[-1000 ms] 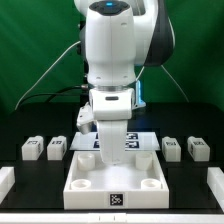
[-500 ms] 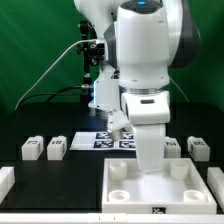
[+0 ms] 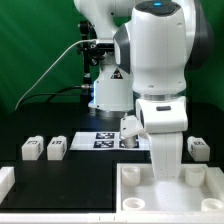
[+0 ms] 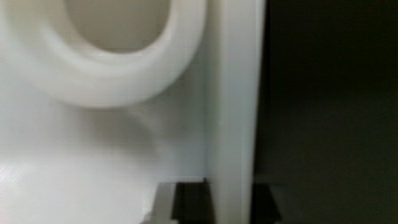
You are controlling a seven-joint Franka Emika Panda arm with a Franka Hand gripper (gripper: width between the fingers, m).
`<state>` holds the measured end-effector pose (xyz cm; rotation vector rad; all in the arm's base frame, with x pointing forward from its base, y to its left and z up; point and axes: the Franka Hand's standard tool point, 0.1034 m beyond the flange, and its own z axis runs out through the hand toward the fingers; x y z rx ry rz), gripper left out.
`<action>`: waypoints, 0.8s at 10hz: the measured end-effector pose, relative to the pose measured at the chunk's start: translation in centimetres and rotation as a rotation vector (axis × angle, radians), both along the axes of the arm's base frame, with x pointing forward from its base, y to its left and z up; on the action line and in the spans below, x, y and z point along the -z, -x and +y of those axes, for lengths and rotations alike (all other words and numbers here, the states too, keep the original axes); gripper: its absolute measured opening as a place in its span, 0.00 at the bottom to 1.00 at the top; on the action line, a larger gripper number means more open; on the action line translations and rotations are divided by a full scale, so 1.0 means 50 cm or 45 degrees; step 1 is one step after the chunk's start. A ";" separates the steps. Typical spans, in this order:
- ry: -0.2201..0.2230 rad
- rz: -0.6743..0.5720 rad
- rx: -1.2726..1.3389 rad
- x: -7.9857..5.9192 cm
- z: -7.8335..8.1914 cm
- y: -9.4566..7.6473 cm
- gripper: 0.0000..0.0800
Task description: Assemble one leg
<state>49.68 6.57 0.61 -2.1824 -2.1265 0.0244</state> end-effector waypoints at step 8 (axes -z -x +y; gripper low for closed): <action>0.003 -0.007 0.000 -0.002 -0.004 -0.002 0.72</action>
Offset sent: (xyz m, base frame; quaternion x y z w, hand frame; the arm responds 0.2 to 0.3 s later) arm 0.0000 0.0000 0.0000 0.0000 0.0000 0.0000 1.0000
